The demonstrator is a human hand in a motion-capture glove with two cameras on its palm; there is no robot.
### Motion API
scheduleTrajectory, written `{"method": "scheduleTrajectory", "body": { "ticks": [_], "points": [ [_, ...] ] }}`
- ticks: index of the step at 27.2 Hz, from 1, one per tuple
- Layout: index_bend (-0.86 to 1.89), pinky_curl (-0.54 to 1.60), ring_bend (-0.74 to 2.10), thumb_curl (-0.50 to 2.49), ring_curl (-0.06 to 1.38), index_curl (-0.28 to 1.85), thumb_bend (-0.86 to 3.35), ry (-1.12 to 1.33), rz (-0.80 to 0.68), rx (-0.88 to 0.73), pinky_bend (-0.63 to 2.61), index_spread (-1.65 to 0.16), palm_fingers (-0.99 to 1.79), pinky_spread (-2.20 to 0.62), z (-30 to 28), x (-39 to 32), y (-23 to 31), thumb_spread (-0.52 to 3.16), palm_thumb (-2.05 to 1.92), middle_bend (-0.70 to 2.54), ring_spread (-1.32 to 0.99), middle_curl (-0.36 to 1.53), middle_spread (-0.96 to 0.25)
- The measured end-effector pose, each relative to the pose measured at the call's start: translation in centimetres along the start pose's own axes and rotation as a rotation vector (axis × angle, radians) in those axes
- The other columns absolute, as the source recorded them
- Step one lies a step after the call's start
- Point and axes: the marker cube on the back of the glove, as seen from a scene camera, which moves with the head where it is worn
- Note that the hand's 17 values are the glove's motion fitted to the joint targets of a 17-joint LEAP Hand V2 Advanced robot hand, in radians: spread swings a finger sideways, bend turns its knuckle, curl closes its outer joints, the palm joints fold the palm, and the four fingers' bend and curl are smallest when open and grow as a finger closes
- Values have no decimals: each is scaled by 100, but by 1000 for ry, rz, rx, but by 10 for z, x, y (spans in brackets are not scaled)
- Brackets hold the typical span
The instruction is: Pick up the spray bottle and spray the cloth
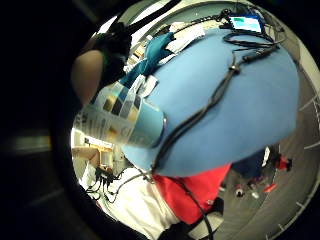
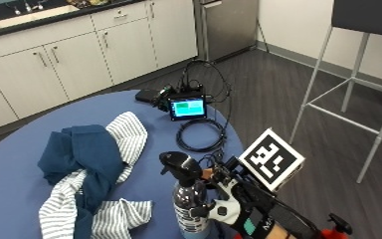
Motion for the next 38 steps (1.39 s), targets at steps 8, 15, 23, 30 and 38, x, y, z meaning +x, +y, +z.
{"method": "scheduleTrajectory", "body": {
  "ticks": [8,15,23,30,38],
  "points": [
    [10,30,37,29,32,24,-2,-89,-32,63,56,-34,78,5,19,7,-10,98,61,22,-2,36,-5],
    [9,32,44,31,35,23,-1,-99,-78,131,63,-33,89,-1,26,9,-15,93,66,19,-7,36,-7],
    [4,31,54,39,38,19,5,-214,-32,213,57,-30,100,0,26,25,-19,89,86,30,-10,40,-10],
    [6,32,58,45,41,18,3,-244,-4,205,57,-26,106,-3,-22,35,-54,80,93,30,-10,42,-9],
    [7,34,62,52,43,18,-2,-150,49,-7,63,-22,115,-8,-60,5,-137,67,95,32,-9,44,-7]
  ]
}}
